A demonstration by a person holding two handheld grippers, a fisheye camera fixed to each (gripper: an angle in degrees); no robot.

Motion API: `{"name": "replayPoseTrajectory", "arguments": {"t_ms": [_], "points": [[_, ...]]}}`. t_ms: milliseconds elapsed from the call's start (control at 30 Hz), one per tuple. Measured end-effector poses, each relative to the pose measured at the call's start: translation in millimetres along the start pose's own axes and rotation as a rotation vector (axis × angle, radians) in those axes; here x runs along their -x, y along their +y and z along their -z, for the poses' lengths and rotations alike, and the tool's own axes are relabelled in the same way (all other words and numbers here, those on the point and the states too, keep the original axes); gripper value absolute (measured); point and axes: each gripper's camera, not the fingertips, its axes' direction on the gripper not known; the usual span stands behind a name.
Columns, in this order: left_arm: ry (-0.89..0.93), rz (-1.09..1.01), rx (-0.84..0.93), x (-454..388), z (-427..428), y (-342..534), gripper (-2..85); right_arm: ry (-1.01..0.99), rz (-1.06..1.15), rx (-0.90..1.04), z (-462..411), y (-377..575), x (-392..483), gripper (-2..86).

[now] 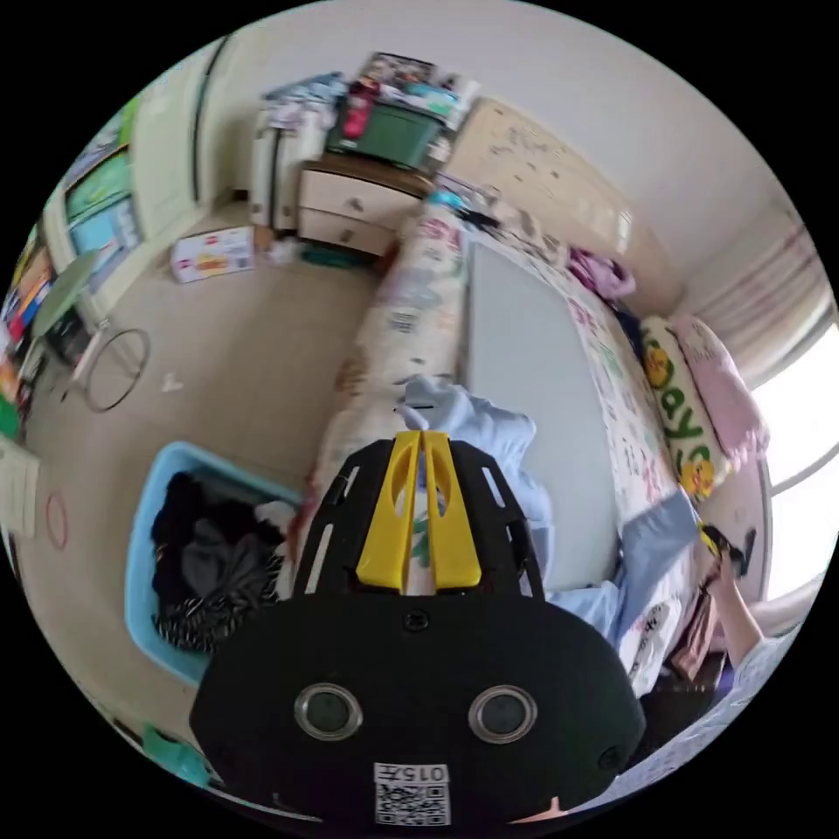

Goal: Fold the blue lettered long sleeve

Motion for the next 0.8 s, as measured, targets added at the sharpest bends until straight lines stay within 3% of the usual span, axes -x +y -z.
{"name": "replayPoseTrajectory", "arguments": {"t_ms": [133,200,300,400,533,633,700,800], "points": [[-0.340,0.278,0.116,150.6,70.2,90.3,-0.2,0.448,-0.297,0.120,95.7,53.9,-143.0,2.1],[-0.420,0.393,0.146,186.1,90.3,128.7,0.1,0.499,-0.425,0.218,119.1,78.2,-185.2,2.5],[-0.396,0.386,0.103,187.2,111.1,152.4,1.3,0.504,-0.503,0.108,155.7,91.7,-187.9,1.8],[-0.343,0.122,0.165,135.3,83.1,124.8,3.2,0.390,-0.247,0.127,126.6,44.6,-125.3,2.7],[-0.087,-0.295,0.307,19.7,-6.7,84.1,5.6,0.056,0.303,0.309,13.0,-34.4,37.8,7.0],[0.076,-0.463,0.458,-47.3,-75.2,79.0,7.5,-0.121,0.515,0.465,-65.4,-65.7,140.4,9.5],[0.073,-0.543,0.544,-71.3,-111.9,83.8,8.9,-0.099,0.614,0.558,-105.4,-75.2,185.0,10.6],[0.001,-0.636,0.697,-77.4,-155.5,95.6,9.9,0.094,0.775,0.692,-152.9,-80.1,221.4,12.9]]}}
